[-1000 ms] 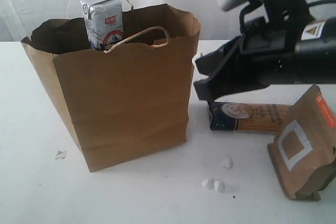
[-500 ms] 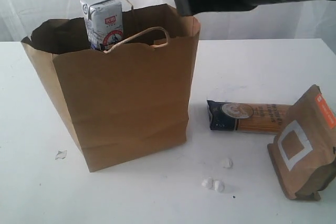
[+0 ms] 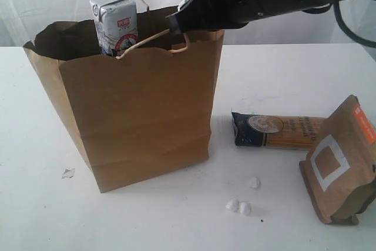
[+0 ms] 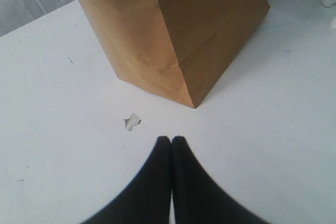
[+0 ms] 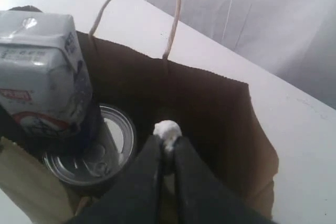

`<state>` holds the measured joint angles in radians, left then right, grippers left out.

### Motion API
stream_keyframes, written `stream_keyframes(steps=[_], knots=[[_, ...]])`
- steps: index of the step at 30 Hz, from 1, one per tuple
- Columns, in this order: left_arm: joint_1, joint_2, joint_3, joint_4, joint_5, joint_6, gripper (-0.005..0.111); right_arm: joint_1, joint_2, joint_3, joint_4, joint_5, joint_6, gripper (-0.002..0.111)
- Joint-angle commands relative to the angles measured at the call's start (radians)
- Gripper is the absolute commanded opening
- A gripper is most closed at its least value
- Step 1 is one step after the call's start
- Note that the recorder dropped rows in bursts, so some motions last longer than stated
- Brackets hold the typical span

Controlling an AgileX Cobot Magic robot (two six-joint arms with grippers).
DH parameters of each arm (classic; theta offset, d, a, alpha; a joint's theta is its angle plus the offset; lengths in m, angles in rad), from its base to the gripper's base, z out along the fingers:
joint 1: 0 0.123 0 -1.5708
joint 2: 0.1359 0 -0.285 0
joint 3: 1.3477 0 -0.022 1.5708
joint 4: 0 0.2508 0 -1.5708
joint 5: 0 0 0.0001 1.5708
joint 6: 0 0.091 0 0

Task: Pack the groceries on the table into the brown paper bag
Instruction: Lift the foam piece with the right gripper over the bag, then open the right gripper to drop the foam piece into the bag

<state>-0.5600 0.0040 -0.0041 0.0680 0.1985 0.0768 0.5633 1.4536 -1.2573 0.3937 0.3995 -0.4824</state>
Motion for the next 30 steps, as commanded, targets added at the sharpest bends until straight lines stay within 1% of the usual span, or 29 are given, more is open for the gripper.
stream_keyframes(steps=[1, 4, 7, 12, 15, 20, 23, 26, 30], knots=[[-0.001, -0.004, 0.004, -0.003, 0.001, -0.002, 0.0, -0.006, -0.002, -0.011, 0.006, -0.006, 0.016, 0.02], [-0.001, -0.004, 0.004, -0.003, 0.001, -0.002, 0.0, -0.006, -0.002, -0.011, 0.006, 0.001, 0.016, 0.032], [-0.001, -0.004, 0.004, -0.003, 0.001, -0.002, 0.0, -0.006, -0.007, -0.011, 0.006, 0.001, 0.016, 0.037], [-0.001, -0.004, 0.004, -0.003, 0.001, -0.002, 0.0, -0.006, -0.046, -0.011, 0.006, 0.003, 0.016, 0.037], [-0.001, -0.004, 0.004, -0.003, 0.001, -0.002, 0.0, -0.006, -0.091, -0.011, -0.014, 0.04, 0.019, 0.037], [-0.001, -0.004, 0.004, -0.003, 0.001, -0.002, 0.0, -0.006, -0.174, -0.009, -0.116, 0.091, 0.083, 0.037], [-0.001, -0.004, 0.004, -0.003, 0.001, -0.002, 0.0, -0.011, -0.227, -0.009, -0.265, 0.115, 0.223, 0.037], [-0.001, -0.004, 0.004, -0.003, 0.001, -0.002, 0.0, -0.035, -0.282, -0.009, -0.403, 0.198, 0.41, 0.037], [-0.001, -0.004, 0.004, -0.003, 0.001, -0.002, 0.0, -0.037, -0.356, -0.009, -0.504, 0.339, 0.515, 0.037]])
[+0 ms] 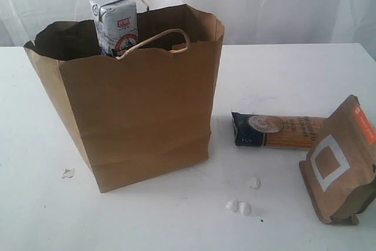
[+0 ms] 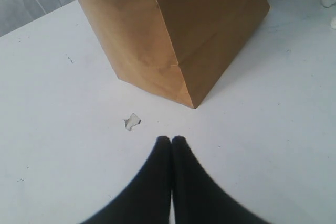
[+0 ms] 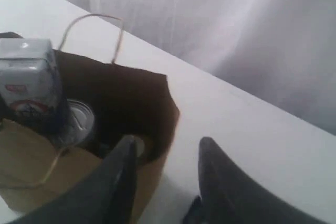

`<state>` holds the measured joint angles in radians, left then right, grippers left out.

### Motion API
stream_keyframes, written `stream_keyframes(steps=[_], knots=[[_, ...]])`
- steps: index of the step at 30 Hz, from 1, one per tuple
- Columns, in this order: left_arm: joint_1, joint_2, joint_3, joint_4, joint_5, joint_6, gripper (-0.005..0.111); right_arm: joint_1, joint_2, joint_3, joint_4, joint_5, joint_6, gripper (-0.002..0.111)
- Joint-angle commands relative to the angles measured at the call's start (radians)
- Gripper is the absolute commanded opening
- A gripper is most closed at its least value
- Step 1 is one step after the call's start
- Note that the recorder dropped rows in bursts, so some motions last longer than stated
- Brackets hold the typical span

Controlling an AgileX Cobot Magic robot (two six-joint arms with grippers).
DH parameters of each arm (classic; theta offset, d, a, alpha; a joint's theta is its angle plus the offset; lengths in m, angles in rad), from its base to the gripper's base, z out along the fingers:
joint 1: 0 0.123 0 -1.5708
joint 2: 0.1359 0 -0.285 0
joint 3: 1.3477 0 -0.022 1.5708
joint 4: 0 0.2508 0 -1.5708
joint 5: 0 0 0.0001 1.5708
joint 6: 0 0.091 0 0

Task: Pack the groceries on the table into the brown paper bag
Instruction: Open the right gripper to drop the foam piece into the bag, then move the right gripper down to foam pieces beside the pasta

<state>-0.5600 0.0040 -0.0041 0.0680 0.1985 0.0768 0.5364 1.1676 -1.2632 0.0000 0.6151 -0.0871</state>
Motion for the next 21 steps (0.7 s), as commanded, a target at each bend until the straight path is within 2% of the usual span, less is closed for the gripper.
stream_keyframes(steps=[1, 9, 14, 21], knots=[[-0.001, -0.004, 0.004, -0.003, 0.001, -0.002, 0.0, -0.01, -0.092, -0.003, -0.124, 0.152, 0.135, 0.037], [-0.001, -0.004, 0.004, -0.003, 0.001, -0.002, 0.0, -0.01, -0.256, 0.016, -0.256, 0.325, 0.3, 0.037], [-0.001, -0.004, 0.004, -0.003, 0.001, -0.002, 0.0, -0.01, -0.341, 0.123, -0.26, 0.434, 0.336, 0.037], [-0.001, -0.004, 0.004, -0.003, 0.001, -0.002, 0.0, -0.01, -0.427, 0.344, -0.179, 0.444, 0.363, 0.037]])
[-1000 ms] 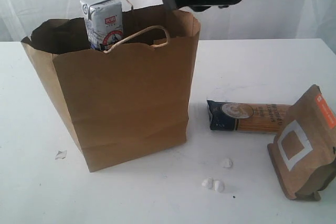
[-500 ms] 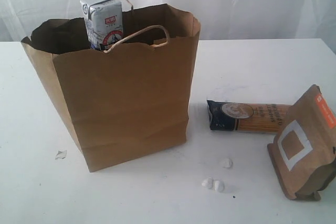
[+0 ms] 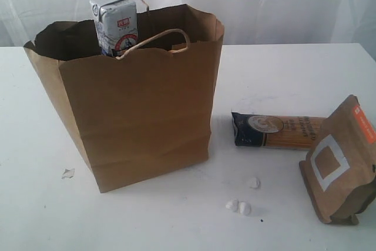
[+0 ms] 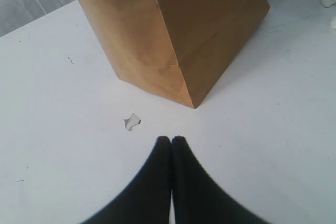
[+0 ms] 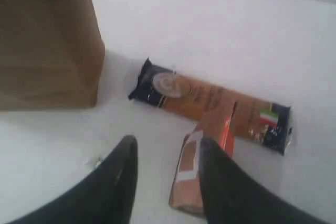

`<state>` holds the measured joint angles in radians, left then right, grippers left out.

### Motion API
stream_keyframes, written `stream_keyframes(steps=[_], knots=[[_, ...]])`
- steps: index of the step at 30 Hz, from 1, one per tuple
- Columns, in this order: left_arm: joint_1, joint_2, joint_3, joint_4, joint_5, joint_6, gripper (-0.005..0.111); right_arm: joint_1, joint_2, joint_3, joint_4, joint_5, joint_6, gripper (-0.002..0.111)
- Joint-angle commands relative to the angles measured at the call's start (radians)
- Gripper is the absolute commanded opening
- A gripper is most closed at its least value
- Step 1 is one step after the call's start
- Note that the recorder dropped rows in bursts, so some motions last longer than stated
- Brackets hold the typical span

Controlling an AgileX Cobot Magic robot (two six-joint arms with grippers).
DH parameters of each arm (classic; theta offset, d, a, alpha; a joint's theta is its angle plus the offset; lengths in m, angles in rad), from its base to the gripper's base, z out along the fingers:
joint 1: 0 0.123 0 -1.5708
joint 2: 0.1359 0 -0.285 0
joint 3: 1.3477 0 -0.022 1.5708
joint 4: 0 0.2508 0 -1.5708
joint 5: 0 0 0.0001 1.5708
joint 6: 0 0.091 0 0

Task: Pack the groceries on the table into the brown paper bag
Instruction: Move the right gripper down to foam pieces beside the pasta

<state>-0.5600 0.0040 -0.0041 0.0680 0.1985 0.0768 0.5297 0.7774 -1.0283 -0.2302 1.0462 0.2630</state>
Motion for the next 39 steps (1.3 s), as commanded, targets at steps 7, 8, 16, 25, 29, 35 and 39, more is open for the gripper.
stream_keyframes(steps=[7, 8, 16, 25, 29, 35, 39], knots=[[-0.001, -0.004, 0.004, -0.003, 0.001, -0.002, 0.0, -0.002, -0.001, 0.287, 0.092, -0.012, -0.074, 0.037], [-0.001, -0.004, 0.004, -0.003, 0.001, -0.002, 0.0, -0.002, 0.014, 0.297, 0.102, -0.025, -0.098, 0.037], [-0.001, -0.004, 0.004, -0.003, 0.001, -0.002, 0.0, -0.002, 0.25, 0.318, 0.163, -0.193, -0.252, 0.037], [-0.001, -0.004, 0.004, -0.003, 0.001, -0.002, 0.0, -0.002, 0.551, 0.318, 0.334, -0.389, -0.353, 0.037], [-0.001, -0.004, 0.004, -0.003, 0.001, -0.002, 0.0, -0.002, 0.622, 0.316, 0.334, -0.463, -0.357, 0.036], [-0.001, -0.004, 0.004, -0.003, 0.001, -0.002, 0.0, -0.002, 0.691, 0.268, 0.332, -0.49, -0.37, 0.036], [-0.001, -0.004, 0.004, -0.003, 0.001, -0.002, 0.0, -0.002, 0.739, 0.225, 0.332, -0.492, -0.37, 0.036]])
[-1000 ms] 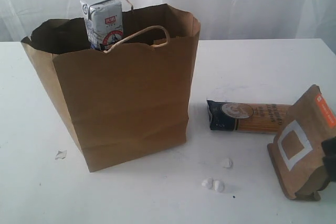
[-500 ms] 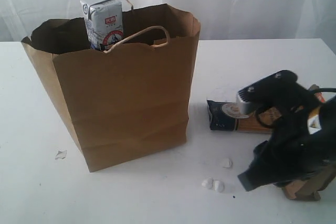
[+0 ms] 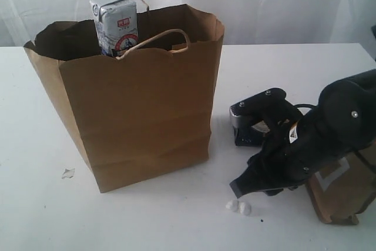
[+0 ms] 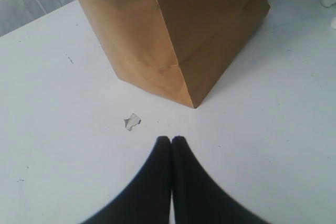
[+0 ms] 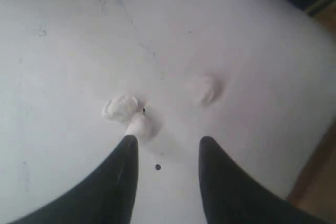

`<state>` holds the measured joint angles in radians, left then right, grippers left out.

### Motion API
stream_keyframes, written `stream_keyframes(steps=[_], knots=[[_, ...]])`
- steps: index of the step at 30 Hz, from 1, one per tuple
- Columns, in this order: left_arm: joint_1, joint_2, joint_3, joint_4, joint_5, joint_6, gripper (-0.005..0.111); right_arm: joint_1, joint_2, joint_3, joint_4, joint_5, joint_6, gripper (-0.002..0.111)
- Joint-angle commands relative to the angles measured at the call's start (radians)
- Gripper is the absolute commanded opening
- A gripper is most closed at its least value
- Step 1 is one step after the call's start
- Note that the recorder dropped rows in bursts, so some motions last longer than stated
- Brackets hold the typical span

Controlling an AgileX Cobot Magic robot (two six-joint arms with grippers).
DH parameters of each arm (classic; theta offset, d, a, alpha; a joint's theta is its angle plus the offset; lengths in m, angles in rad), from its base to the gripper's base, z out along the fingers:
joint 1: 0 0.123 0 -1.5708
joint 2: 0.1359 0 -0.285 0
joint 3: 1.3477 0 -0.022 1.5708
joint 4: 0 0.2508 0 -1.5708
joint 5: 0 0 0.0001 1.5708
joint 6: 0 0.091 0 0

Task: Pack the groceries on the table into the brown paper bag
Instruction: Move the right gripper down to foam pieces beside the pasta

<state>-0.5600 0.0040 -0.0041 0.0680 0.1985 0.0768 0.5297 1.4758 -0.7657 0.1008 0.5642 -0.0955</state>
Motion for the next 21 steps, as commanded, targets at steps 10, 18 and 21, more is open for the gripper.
stream_keyframes(steps=[10, 18, 21], knots=[[-0.001, -0.004, 0.004, -0.003, 0.001, -0.002, 0.0, -0.002, 0.154, -0.093, 0.001, -0.01, -0.006, 0.036], [-0.001, -0.004, 0.004, -0.003, 0.001, -0.002, 0.0, -0.031, 0.192, -0.097, -0.005, -0.01, -0.001, 0.036], [-0.001, -0.004, 0.004, -0.003, 0.001, -0.002, 0.0, -0.045, 0.192, -0.099, -0.005, -0.018, 0.006, 0.039]])
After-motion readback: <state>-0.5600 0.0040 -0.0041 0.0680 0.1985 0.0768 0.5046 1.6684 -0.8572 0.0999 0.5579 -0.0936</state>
